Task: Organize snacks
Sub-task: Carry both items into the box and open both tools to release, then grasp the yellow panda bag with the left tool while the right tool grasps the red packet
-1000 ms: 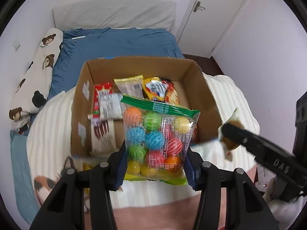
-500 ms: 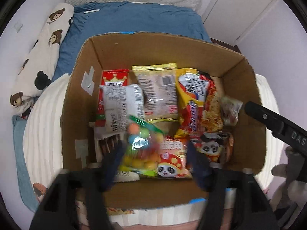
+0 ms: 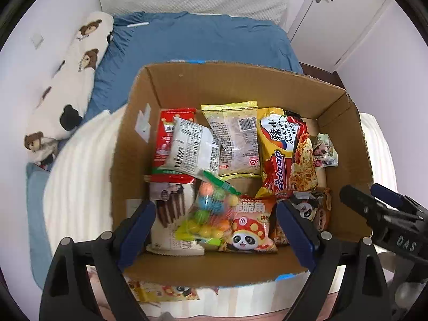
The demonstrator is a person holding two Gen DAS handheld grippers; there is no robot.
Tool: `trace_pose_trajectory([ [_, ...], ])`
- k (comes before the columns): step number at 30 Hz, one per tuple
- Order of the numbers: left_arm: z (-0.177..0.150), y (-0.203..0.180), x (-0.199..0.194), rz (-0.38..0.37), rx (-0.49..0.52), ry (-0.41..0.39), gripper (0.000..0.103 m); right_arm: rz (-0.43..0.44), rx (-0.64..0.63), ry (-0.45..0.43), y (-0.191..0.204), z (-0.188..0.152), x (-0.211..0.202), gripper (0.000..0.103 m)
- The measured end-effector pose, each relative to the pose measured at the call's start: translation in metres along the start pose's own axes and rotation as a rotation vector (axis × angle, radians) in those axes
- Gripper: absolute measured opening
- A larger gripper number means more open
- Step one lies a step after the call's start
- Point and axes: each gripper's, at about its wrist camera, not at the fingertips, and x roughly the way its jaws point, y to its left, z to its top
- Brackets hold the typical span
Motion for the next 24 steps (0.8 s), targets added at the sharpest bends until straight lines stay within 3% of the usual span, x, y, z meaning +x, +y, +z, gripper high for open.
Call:
trace_pose_trajectory([
  [8,-0.018,-0.003,-0.043,0.034,0.026,-0.068,0.092,0.018,-0.033,-0.038,0.013,-0.029,-0.041,0.100],
  [11,-0.030,-0.001,-0.065,0.076,0.024,-0.130,0.092,0.046,-0.032,-0.064,0.015,-0.041,-0.061,0.100],
  [16,-0.059,0.015,-0.099,0.056,-0.022,-0.243,0.093,0.099,-0.037,-0.110,0.021,-0.069,-0.091,0.100],
  [19,-0.080,0.028,-0.103,0.052,-0.046,-0.234,0.093,0.155,-0.023,-0.109,0.025,-0.092,-0.093,0.100],
  [24,-0.117,0.049,-0.091,0.121,-0.062,-0.220,0.093,0.236,0.002,-0.088,0.038,-0.130,-0.070,0.100],
])
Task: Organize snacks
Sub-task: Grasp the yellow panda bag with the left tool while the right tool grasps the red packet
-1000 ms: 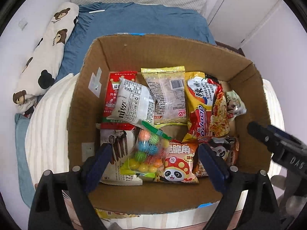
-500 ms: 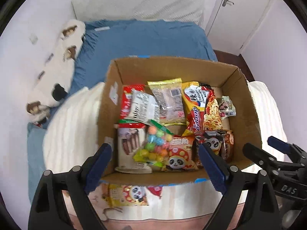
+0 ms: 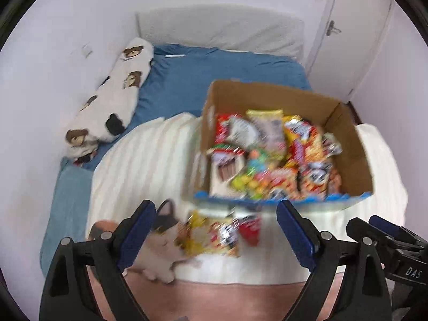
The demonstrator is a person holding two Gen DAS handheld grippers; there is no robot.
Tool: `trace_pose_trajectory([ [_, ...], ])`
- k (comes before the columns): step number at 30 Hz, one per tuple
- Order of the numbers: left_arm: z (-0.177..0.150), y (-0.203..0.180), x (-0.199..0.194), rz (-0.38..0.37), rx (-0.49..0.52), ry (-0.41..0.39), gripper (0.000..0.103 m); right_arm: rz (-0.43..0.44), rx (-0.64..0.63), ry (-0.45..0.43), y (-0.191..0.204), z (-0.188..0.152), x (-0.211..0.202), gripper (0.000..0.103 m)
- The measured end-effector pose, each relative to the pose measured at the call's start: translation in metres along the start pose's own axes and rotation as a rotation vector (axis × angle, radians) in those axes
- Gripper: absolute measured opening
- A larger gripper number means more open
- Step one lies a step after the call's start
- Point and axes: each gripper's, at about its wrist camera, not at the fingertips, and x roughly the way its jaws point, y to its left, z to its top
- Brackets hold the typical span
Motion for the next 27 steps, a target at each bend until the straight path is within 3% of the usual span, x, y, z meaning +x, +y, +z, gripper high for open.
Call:
trace_pose_trajectory([
  [2,-0.015,0.012,0.011,0.024,-0.017,0.016,0.093,0.038,0.007,0.033,0.005,-0.014,0.022,0.099],
  [5,-0.033,0.029,0.035,0.075,-0.049,0.061,0.093,0.056,-0.011,0.072,0.014,-0.026,0.058,0.091],
  [7,-0.040,0.039,0.052,0.086,-0.073,0.097,0.093,0.052,-0.023,0.087,0.020,-0.031,0.084,0.081],
  [13,-0.057,0.061,0.098,0.082,-0.109,0.201,0.093,0.047,-0.021,0.148,0.028,-0.032,0.146,0.074],
  [17,-0.061,0.068,0.115,0.051,-0.134,0.251,0.093,0.043,-0.006,0.180,0.031,-0.035,0.179,0.064],
  [21,-0.060,0.066,0.125,0.015,-0.137,0.282,0.093,-0.006,-0.024,0.140,0.034,-0.037,0.192,0.042],
  [27,-0.055,0.046,0.141,-0.096,-0.088,0.337,0.093,-0.020,-0.014,0.121,0.022,-0.045,0.178,0.039],
])
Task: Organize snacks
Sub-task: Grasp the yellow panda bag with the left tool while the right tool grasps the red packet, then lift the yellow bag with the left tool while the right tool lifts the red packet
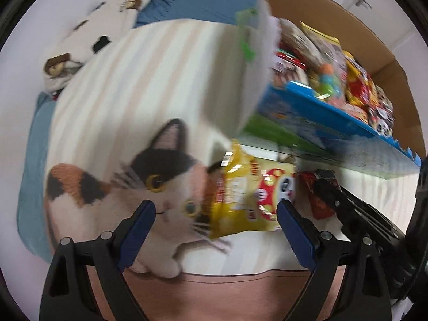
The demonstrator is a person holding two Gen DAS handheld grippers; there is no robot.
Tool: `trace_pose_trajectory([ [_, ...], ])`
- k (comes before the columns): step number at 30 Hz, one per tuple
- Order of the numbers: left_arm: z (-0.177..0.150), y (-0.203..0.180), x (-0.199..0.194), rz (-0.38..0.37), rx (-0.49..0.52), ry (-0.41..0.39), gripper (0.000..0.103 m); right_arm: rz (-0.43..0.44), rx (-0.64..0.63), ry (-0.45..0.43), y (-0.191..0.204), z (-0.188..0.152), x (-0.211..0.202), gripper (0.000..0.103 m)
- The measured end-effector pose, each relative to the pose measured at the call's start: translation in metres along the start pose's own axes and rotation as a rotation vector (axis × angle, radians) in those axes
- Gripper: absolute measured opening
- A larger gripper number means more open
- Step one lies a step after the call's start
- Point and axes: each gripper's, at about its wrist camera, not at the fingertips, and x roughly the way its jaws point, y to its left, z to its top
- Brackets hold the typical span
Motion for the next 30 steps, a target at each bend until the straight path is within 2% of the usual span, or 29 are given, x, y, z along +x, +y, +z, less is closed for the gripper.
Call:
trace_pose_trajectory([
  [4,0.005,-0.022,0.013,-0.011,0.064,0.053,0.093,-0.010,0.023,-0.017,-0.016,-0.010,-0.017,0.039],
  [11,0.010,-0.049,0.053,0.086,0.126,0.130,0.093,-0.034,0.064,-0.017,-0.040,-0.029,-0.031,0.039],
  [13,0.012,-0.054,0.059,0.108,0.146,0.124,0.093,-0.041,0.076,-0.011,-0.046,-0.031,-0.029,0.039],
  [15,0.013,-0.057,0.056,0.097,0.146,0.075,0.092,-0.040,0.086,-0.005,-0.045,-0.030,-0.027,0.039],
  [16,0.013,-0.058,0.055,0.089,0.148,0.063,0.080,-0.039,0.088,-0.003,-0.045,-0.031,-0.027,0.039],
  [17,0.013,-0.060,0.052,0.092,0.151,0.054,0.062,-0.040,0.085,-0.002,-0.045,-0.033,-0.028,0.039],
  [18,0.012,-0.062,0.050,0.085,0.152,0.053,0.055,-0.040,0.082,-0.004,-0.046,-0.034,-0.030,0.039],
  [23,-0.010,-0.064,0.039,0.061,0.152,0.066,0.054,-0.029,0.069,-0.005,-0.044,-0.042,-0.041,0.039],
  [30,-0.073,-0.067,0.025,0.028,0.160,0.097,0.054,-0.021,0.045,0.020,-0.056,-0.076,-0.062,0.039],
])
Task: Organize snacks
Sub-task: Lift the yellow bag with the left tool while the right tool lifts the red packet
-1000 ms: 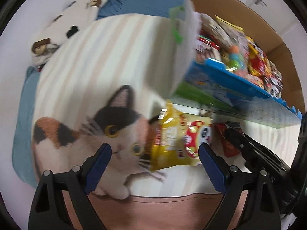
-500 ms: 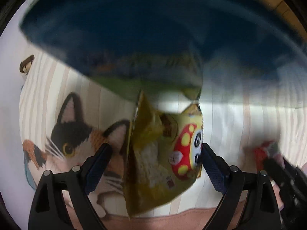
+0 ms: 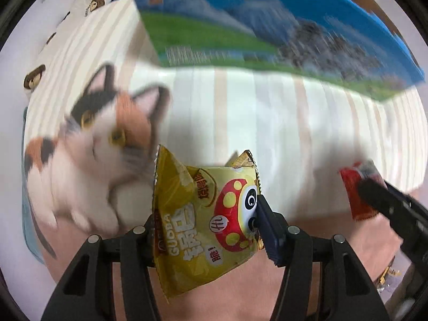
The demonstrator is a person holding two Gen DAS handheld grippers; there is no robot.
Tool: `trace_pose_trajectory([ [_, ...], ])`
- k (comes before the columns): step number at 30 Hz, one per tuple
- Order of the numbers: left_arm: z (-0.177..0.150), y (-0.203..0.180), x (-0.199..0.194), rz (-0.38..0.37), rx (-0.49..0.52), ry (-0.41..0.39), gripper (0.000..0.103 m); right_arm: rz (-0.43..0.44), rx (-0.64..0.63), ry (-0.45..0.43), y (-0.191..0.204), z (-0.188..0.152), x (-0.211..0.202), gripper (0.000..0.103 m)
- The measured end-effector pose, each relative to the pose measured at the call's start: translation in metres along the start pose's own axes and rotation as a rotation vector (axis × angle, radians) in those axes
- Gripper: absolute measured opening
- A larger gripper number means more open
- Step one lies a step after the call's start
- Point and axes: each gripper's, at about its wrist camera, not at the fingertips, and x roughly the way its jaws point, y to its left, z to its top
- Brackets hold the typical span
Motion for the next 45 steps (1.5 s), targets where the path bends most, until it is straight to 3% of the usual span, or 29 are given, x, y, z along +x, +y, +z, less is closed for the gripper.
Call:
trace_pose_trajectory([
  [7,-0.035,-0.021,0.016,-0.017,0.002,0.036,0.054,-0.035,-0.027,0.079,-0.005,-0.028,0.002,0.039],
  [11,-0.036,-0.024,0.023,0.005,0.018,0.031,0.054,-0.033,0.009,0.099,-0.014,-0.036,0.017,0.041],
  [13,-0.031,-0.029,0.025,0.009,0.019,0.032,0.055,-0.036,0.028,0.102,-0.018,-0.036,0.023,0.051],
  [18,-0.027,-0.029,0.035,0.013,0.021,0.033,0.055,-0.052,0.035,0.118,-0.020,-0.036,0.033,0.054],
  [23,-0.034,-0.021,0.038,0.011,0.017,0.032,0.055,-0.103,-0.018,0.122,-0.009,-0.037,0.044,0.053],
  [25,-0.037,-0.018,0.035,0.006,0.012,0.030,0.054,-0.116,-0.038,0.106,-0.005,-0.038,0.045,0.044],
  [36,-0.035,-0.017,-0.007,-0.022,0.019,-0.022,0.053,-0.056,-0.029,0.063,0.003,-0.041,0.021,0.043],
  [45,-0.025,-0.026,-0.072,-0.056,0.047,-0.131,0.053,0.022,-0.034,-0.031,0.015,-0.027,-0.039,0.043],
])
